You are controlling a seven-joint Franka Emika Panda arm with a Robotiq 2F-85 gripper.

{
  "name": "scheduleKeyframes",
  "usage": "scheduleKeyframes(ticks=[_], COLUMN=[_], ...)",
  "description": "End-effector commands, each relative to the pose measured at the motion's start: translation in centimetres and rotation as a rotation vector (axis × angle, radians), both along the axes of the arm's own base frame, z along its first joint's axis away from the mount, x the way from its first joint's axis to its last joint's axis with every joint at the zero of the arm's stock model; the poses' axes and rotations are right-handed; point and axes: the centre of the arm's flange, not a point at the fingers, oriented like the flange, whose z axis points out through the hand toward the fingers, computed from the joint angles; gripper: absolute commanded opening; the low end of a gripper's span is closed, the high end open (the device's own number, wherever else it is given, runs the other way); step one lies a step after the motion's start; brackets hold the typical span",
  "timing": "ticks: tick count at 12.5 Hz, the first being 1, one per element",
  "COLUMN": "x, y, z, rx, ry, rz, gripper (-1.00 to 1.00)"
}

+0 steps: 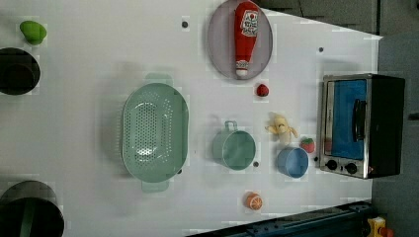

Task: Pick banana from table and place on oven.

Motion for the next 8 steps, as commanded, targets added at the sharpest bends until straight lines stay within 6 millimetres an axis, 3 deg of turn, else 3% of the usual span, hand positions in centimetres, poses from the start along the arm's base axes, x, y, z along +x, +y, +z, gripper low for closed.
scheduleKeyframes(ticks=[1,4,8], x=[-0.9,-3.0,-3.7], y=[10.1,14.6,14.2], z=[7.0,8.9,9.6], rx=[-0.058,-0.075,-0.071], ry=[-0.082,-0.063,-0.078], rz=[-0.151,-0.183,-0.193], gripper=[1.00,1.00,1.00])
